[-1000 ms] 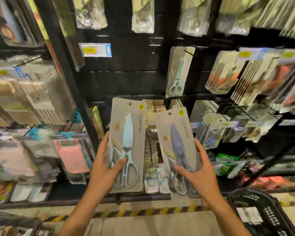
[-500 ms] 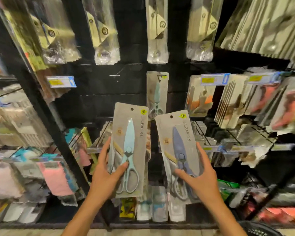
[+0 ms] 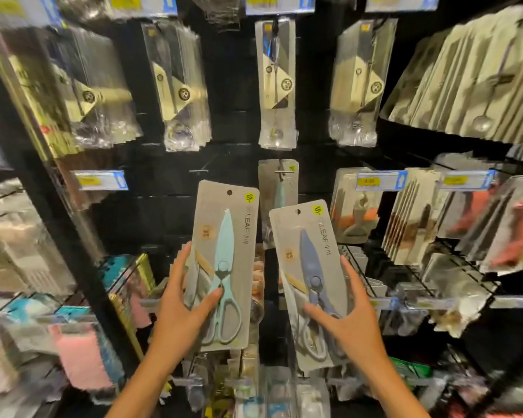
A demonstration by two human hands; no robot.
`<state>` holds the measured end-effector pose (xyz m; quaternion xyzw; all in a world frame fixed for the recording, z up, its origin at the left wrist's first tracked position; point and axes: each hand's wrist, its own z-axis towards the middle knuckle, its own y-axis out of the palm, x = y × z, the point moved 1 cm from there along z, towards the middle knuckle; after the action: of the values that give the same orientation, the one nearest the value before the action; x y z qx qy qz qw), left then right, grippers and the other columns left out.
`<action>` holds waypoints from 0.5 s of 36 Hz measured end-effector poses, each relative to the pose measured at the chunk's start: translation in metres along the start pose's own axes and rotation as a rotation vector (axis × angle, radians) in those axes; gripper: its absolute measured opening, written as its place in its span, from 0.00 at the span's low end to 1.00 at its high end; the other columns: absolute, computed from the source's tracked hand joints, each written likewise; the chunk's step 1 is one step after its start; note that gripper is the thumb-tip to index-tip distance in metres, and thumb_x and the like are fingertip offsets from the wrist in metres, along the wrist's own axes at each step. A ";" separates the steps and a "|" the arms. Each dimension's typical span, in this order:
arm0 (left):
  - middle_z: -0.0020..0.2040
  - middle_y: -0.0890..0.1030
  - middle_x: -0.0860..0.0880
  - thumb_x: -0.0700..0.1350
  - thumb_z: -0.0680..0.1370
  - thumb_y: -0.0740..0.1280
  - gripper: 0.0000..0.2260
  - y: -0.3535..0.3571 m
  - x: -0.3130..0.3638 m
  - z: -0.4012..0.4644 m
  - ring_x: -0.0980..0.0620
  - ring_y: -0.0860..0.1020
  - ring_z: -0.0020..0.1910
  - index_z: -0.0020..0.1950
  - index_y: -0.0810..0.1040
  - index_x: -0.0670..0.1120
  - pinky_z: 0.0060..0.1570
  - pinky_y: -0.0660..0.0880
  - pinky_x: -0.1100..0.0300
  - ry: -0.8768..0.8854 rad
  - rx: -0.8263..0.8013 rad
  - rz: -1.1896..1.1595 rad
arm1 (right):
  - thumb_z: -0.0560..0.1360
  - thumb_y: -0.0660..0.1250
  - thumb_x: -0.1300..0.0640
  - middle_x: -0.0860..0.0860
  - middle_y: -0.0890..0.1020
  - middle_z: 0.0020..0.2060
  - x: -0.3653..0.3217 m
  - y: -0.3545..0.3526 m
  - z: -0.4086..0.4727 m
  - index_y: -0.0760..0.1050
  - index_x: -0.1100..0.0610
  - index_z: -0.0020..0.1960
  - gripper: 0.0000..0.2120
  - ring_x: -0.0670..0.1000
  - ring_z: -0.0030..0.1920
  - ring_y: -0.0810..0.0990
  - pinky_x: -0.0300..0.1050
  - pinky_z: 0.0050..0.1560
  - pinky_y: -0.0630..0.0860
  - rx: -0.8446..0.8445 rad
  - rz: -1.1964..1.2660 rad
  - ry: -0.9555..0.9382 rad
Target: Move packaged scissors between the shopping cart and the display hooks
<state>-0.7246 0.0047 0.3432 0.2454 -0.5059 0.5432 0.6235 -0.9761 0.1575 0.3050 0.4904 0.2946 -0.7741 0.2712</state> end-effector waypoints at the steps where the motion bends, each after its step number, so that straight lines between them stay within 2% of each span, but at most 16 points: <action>1: 0.75 0.70 0.58 0.46 0.74 0.75 0.40 -0.001 -0.002 0.005 0.52 0.72 0.72 0.77 0.57 0.70 0.69 0.72 0.39 0.005 0.000 0.000 | 0.68 0.80 0.50 0.23 0.64 0.67 -0.002 0.002 0.004 0.57 0.36 0.77 0.47 0.19 0.59 0.65 0.21 0.54 0.66 0.000 -0.009 -0.005; 4: 0.76 0.68 0.60 0.46 0.74 0.75 0.40 0.000 -0.006 0.018 0.52 0.70 0.74 0.76 0.58 0.70 0.70 0.71 0.39 0.026 -0.004 -0.016 | 0.68 0.80 0.49 0.16 0.63 0.62 -0.005 0.009 0.016 0.57 0.35 0.77 0.46 0.18 0.59 0.65 0.19 0.52 0.66 -0.011 -0.028 -0.015; 9: 0.75 0.70 0.59 0.43 0.75 0.75 0.39 -0.001 -0.012 0.033 0.53 0.71 0.73 0.76 0.59 0.71 0.69 0.72 0.39 0.049 -0.016 -0.073 | 0.68 0.79 0.47 0.24 0.63 0.69 -0.006 0.022 0.032 0.56 0.33 0.77 0.46 0.20 0.62 0.64 0.22 0.58 0.65 0.012 -0.049 -0.050; 13: 0.73 0.72 0.58 0.44 0.75 0.75 0.39 -0.005 -0.015 0.046 0.52 0.73 0.71 0.74 0.59 0.73 0.67 0.73 0.39 0.061 -0.008 -0.093 | 0.68 0.80 0.51 0.27 0.65 0.70 -0.006 0.032 0.047 0.57 0.33 0.76 0.46 0.21 0.61 0.66 0.17 0.51 0.68 0.032 -0.032 -0.090; 18: 0.72 0.73 0.59 0.45 0.74 0.76 0.39 -0.005 -0.020 0.058 0.55 0.74 0.70 0.75 0.60 0.71 0.67 0.74 0.42 0.095 -0.027 -0.092 | 0.68 0.81 0.51 0.30 0.66 0.71 -0.006 0.042 0.059 0.57 0.33 0.76 0.46 0.23 0.64 0.67 0.19 0.54 0.68 0.042 -0.026 -0.114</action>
<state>-0.7388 -0.0551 0.3475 0.2339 -0.4713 0.5180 0.6744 -0.9792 0.0871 0.3226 0.4472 0.2687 -0.8103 0.2668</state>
